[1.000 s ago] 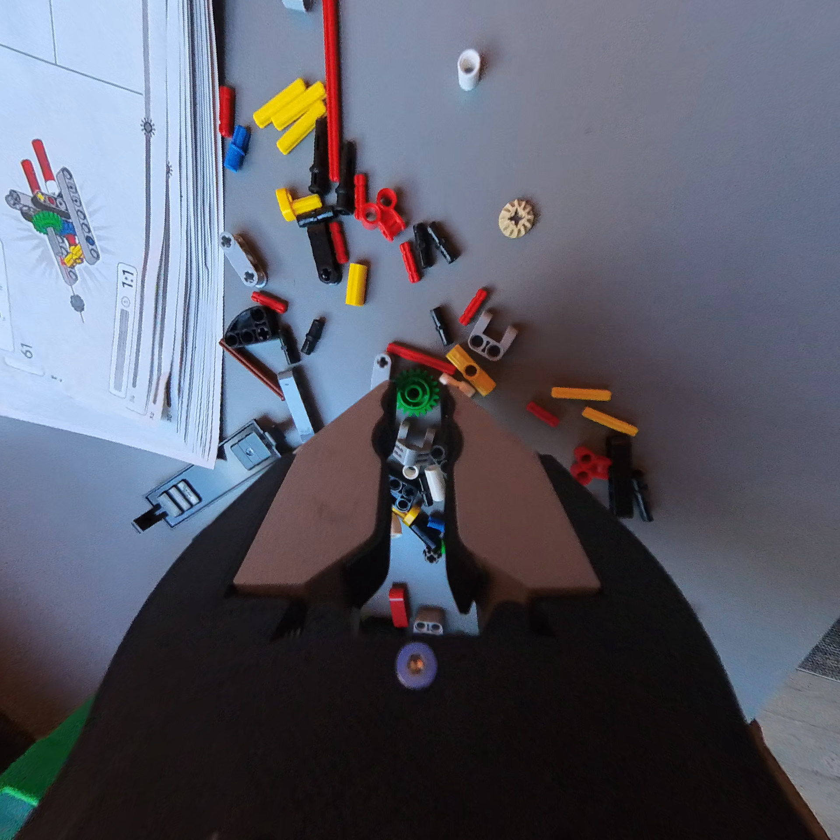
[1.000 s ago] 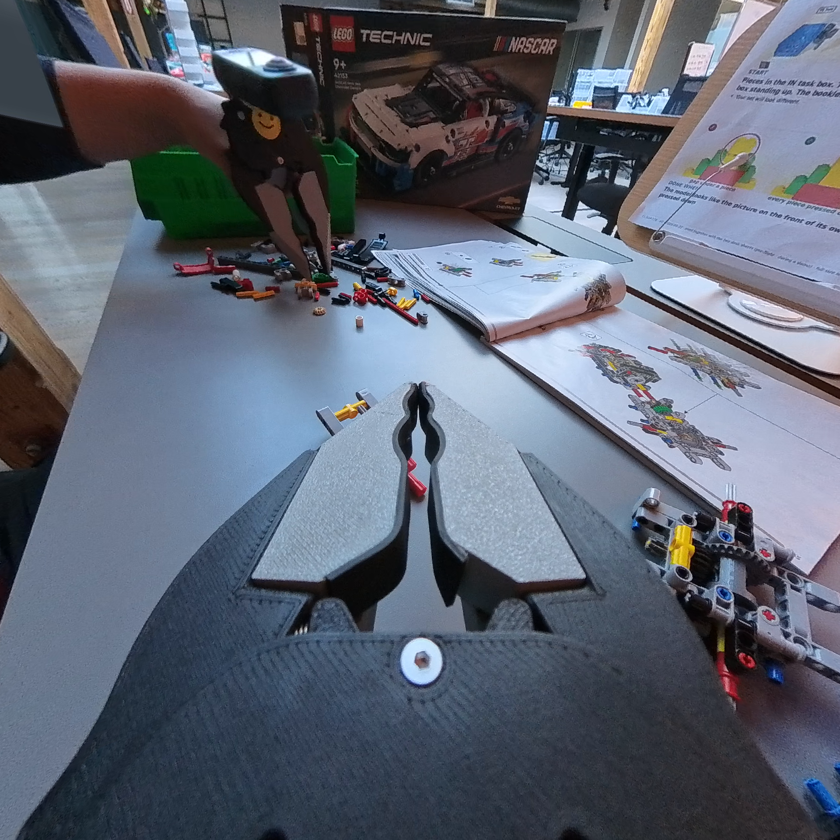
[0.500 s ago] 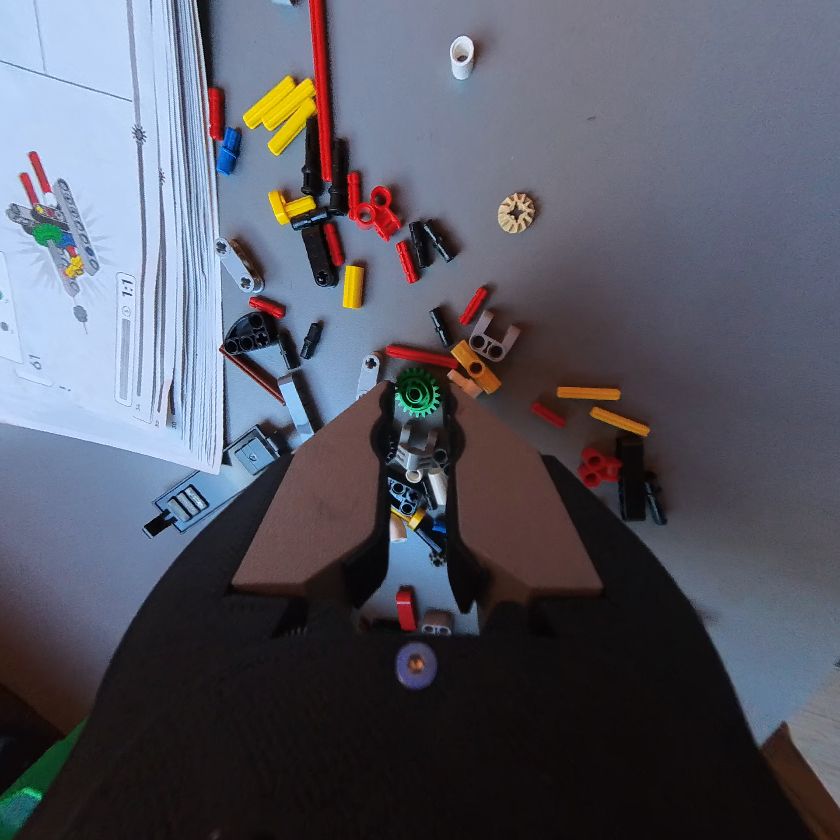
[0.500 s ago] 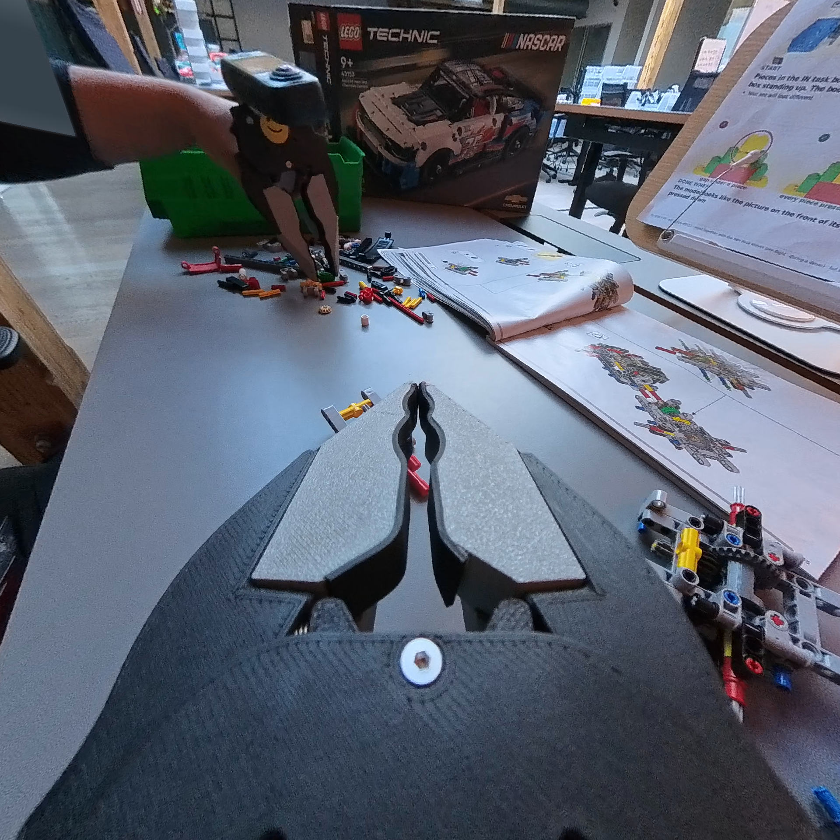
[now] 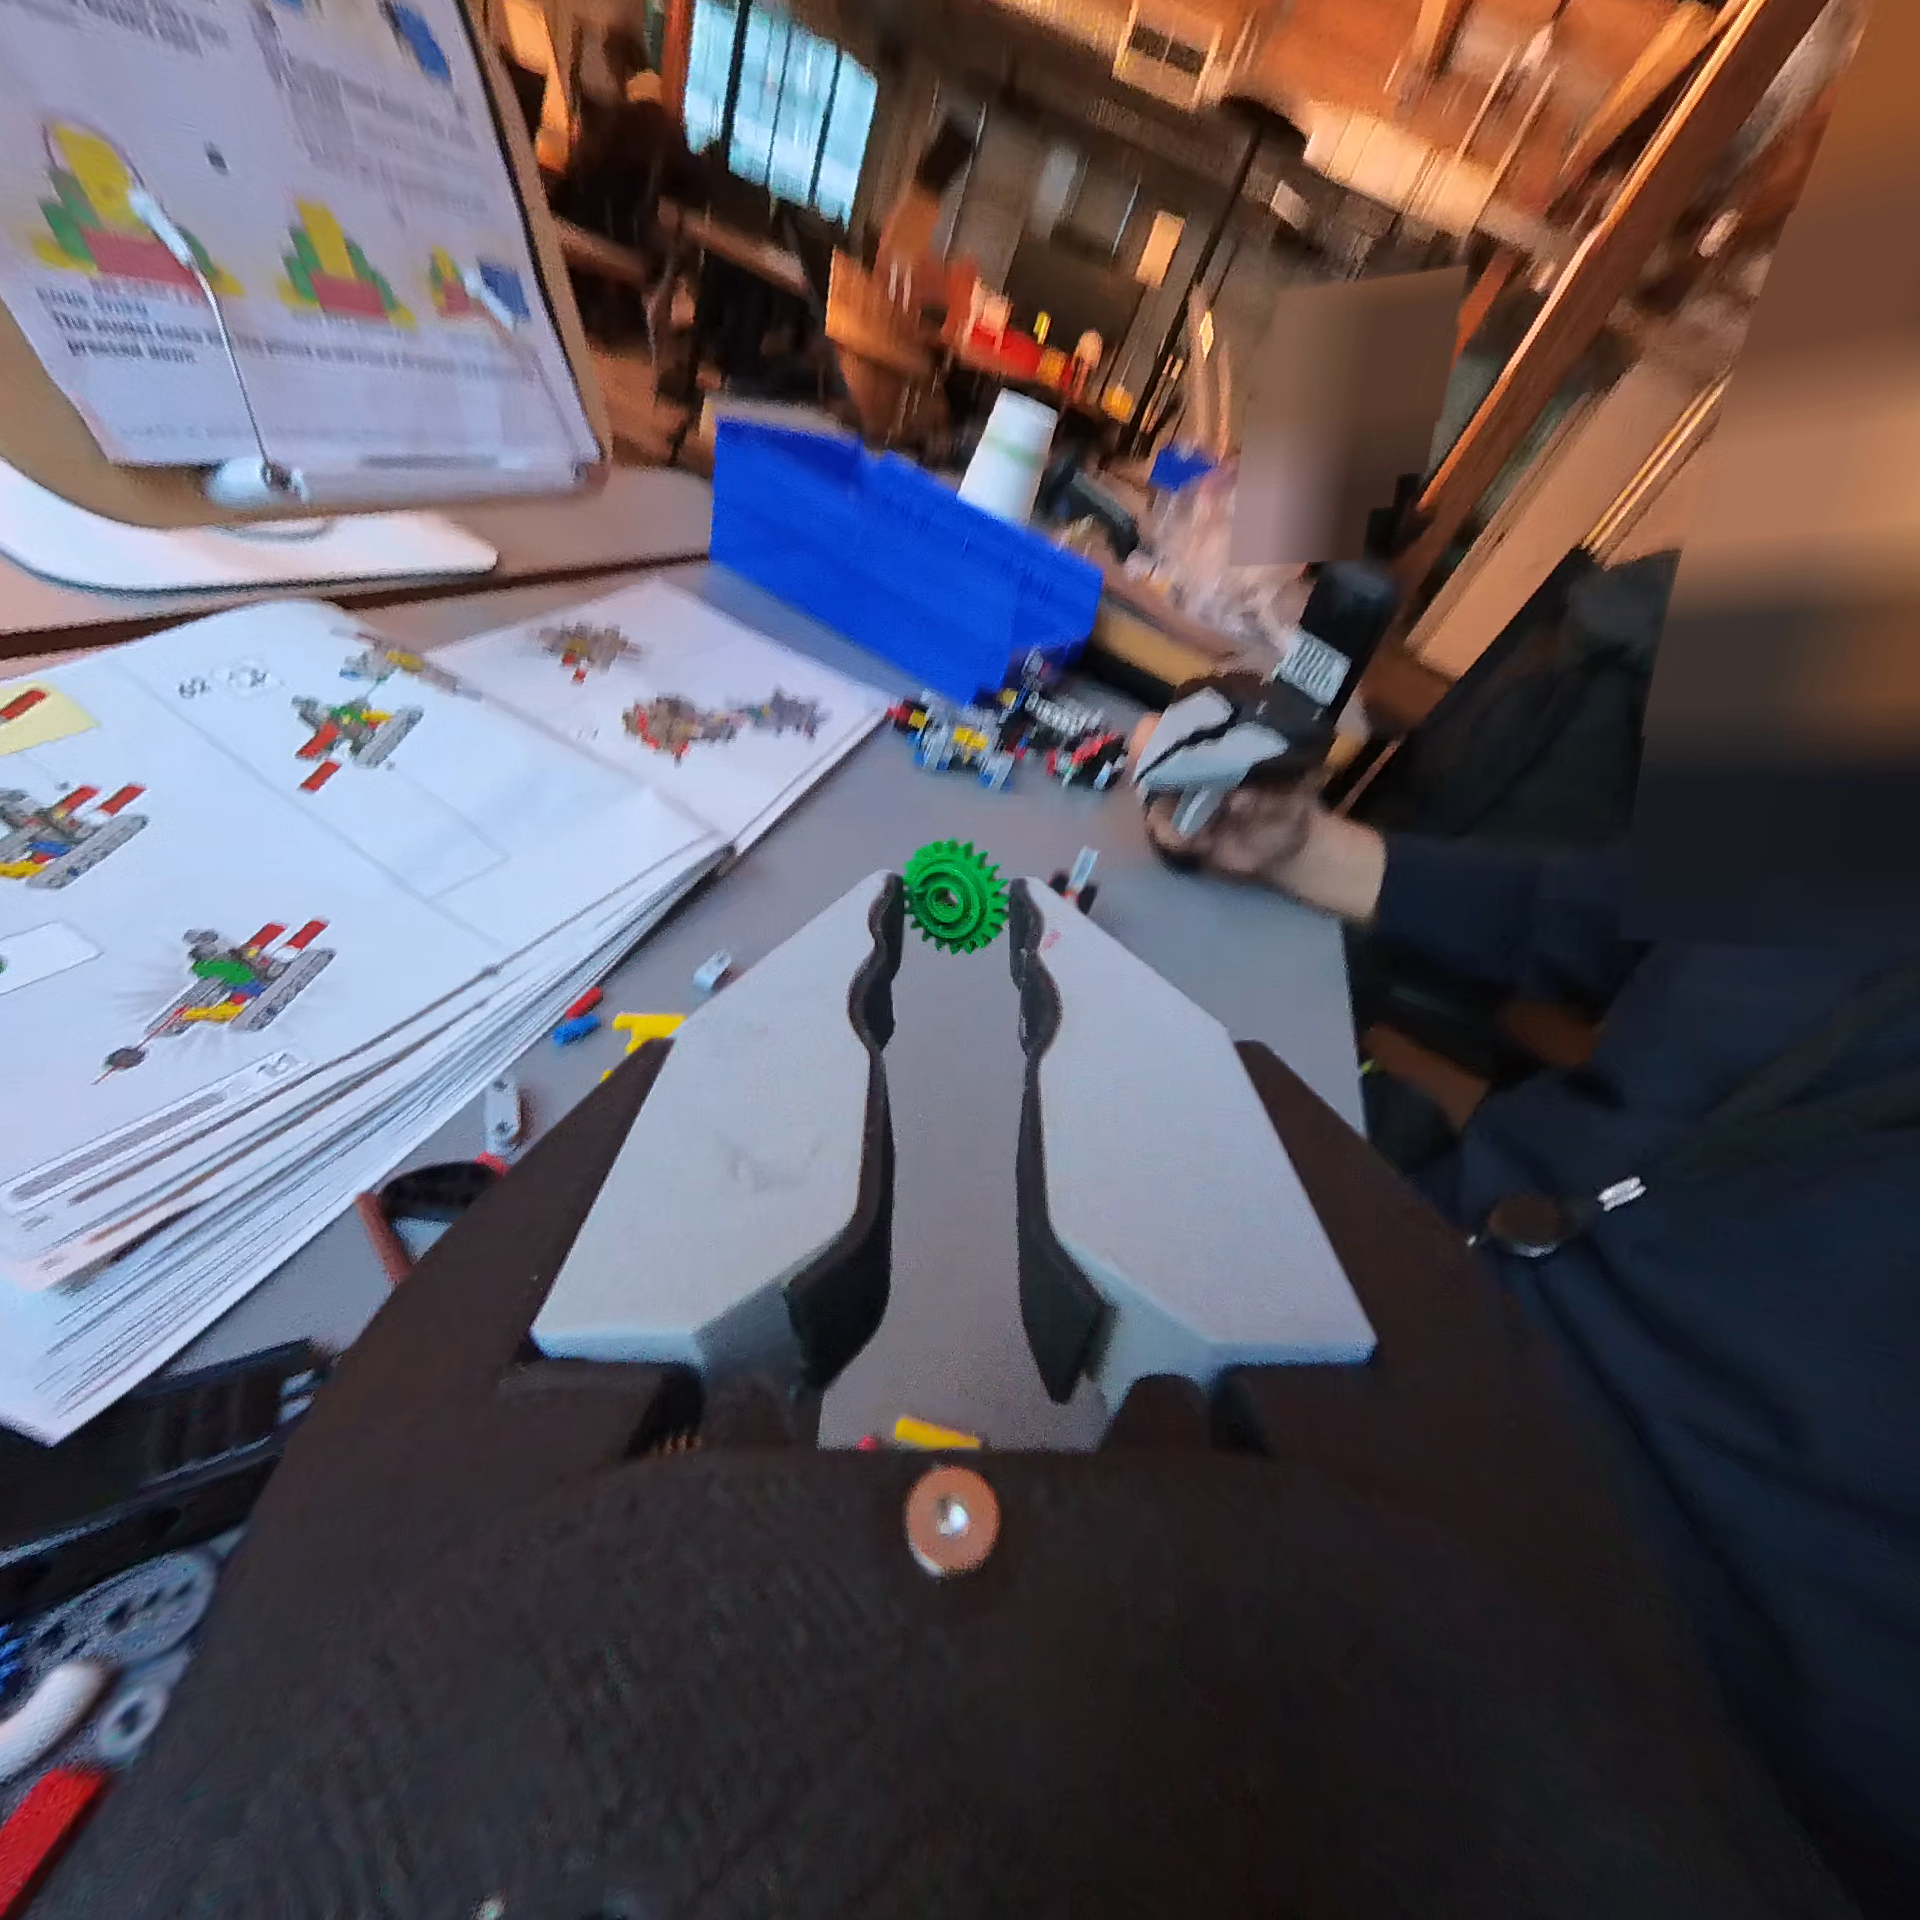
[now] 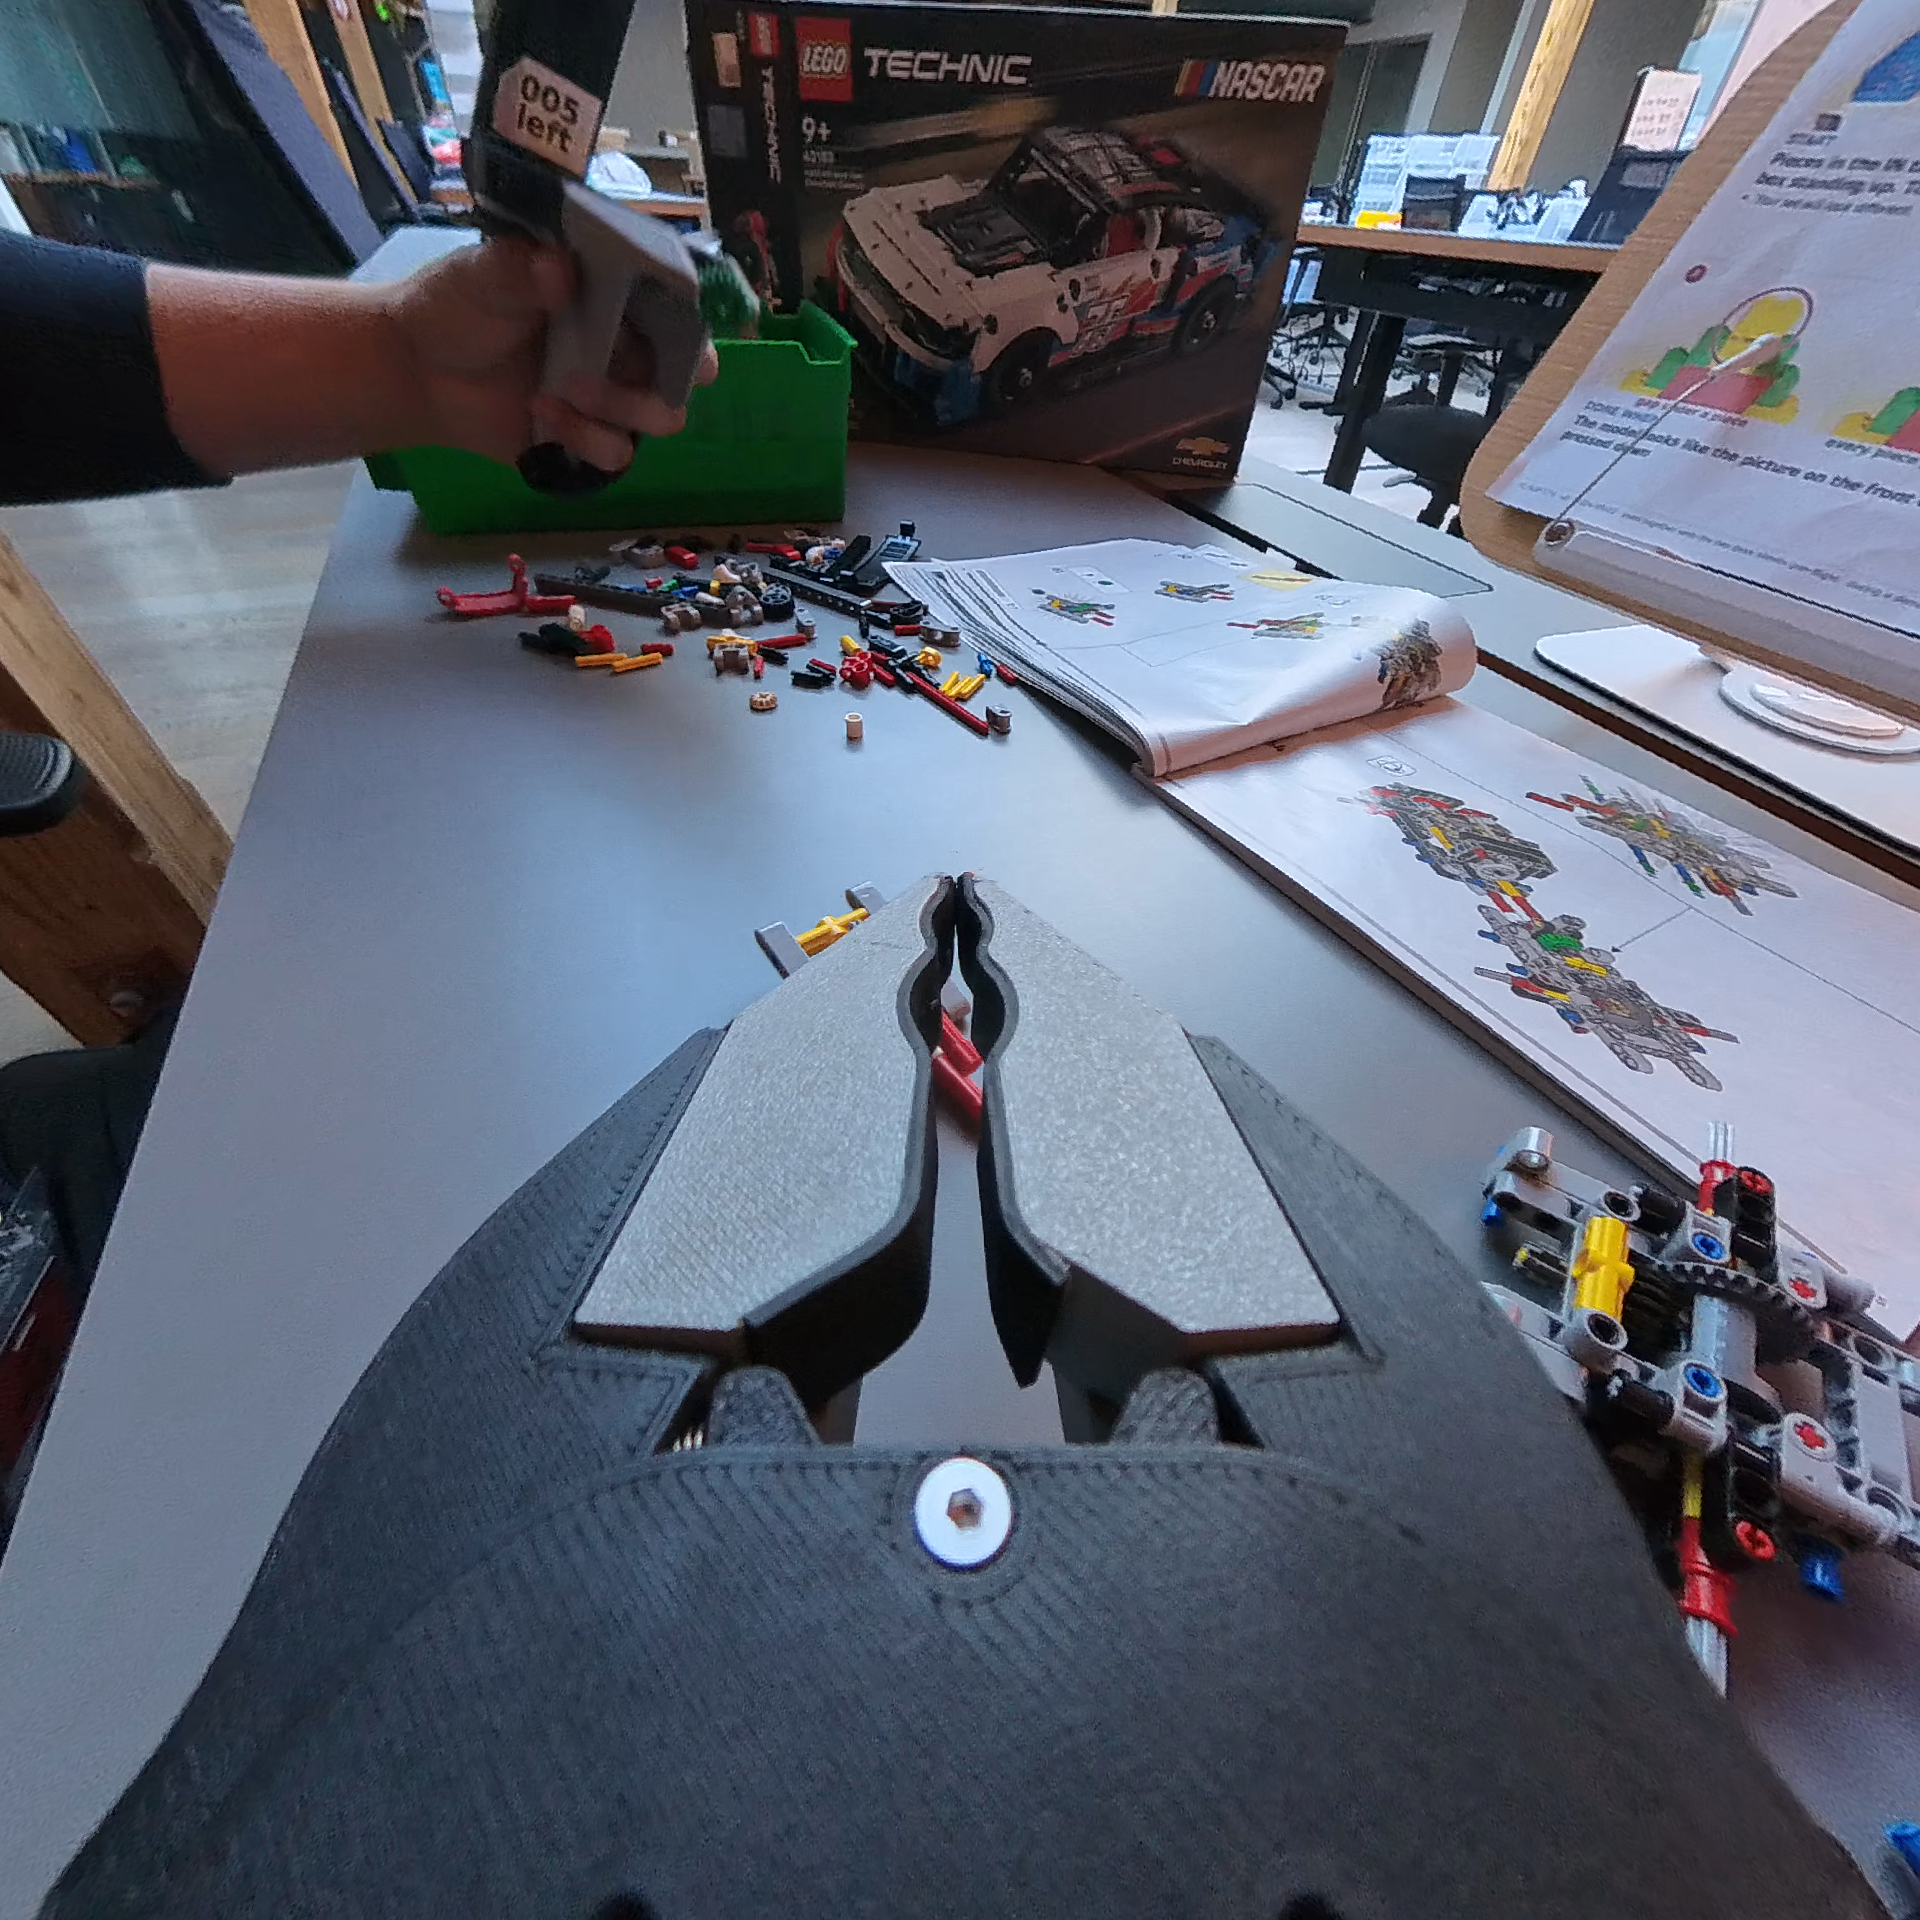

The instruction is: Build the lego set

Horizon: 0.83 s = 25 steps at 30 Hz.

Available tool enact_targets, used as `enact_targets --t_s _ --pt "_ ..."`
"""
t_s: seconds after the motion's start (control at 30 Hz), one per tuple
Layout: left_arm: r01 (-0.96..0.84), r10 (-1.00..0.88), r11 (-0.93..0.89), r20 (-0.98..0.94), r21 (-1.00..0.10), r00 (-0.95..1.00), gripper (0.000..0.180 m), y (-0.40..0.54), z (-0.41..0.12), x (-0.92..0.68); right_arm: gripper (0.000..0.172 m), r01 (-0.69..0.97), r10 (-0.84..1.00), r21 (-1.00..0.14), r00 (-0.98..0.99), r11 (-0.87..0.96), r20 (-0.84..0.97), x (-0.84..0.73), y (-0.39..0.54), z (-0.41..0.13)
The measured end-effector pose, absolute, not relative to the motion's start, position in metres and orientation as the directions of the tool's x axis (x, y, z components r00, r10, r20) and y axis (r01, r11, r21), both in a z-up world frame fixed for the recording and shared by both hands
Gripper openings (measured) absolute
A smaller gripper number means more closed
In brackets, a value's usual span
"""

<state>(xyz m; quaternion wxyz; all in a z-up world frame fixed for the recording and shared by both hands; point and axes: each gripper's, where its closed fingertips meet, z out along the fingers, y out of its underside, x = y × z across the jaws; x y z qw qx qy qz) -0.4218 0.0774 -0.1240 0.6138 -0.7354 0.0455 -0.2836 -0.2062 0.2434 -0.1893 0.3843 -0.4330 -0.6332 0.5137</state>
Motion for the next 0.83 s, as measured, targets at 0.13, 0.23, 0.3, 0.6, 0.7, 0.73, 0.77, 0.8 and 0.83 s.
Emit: enact_targets --t_s 0.13,0.23,0.3,0.6,0.7,0.73,0.77,0.8,0.83 --pt "0.359 -0.504 -0.139 0.378 -0.923 0.777 0.016 0.073 -0.101 -0.405 0.000 0.155 0.941 -0.982 -0.335 0.110 0.053 -0.206 0.242 -0.190" --pt "0.394 -0.568 -0.105 0.380 -0.913 0.730 0.016 0.073 -0.088 -0.386 0.000 0.153 0.941 -0.983 -0.334 0.099 0.043 -0.205 0.243 -0.189" --pt "0.391 -0.598 -0.106 0.373 -0.914 0.710 0.015 0.074 -0.085 -0.372 0.000 0.152 0.942 -0.984 -0.335 0.091 0.035 -0.205 0.243 -0.188" --pt "0.316 -0.626 -0.166 0.347 -0.934 0.698 0.014 0.091 -0.108 -0.321 0.000 0.150 0.938 -0.982 -0.343 0.110 0.052 -0.206 0.239 -0.189" --pt "0.293 -0.552 -0.258 0.390 -0.921 0.738 0.014 0.107 -0.141 -0.313 0.000 0.152 0.931 -0.976 -0.351 0.157 0.096 -0.207 0.233 -0.191" --pt "0.279 -0.513 -0.300 0.401 -0.912 0.759 0.014 0.113 -0.156 -0.311 0.000 0.150 0.928 -0.973 -0.354 0.176 0.113 -0.207 0.230 -0.192" --pt "0.256 -0.466 -0.350 0.404 -0.901 0.787 0.014 0.119 -0.172 -0.310 0.000 0.147 0.925 -0.970 -0.357 0.194 0.130 -0.207 0.228 -0.192" --pt "0.212 -0.415 -0.408 0.387 -0.888 0.823 0.014 0.124 -0.190 -0.310 0.000 0.144 0.922 -0.967 -0.358 0.211 0.148 -0.207 0.226 -0.193" --pt "0.146 -0.373 -0.465 0.342 -0.873 0.863 0.014 0.127 -0.208 -0.310 0.000 0.142 0.919 -0.963 -0.358 0.228 0.165 -0.207 0.225 -0.193"
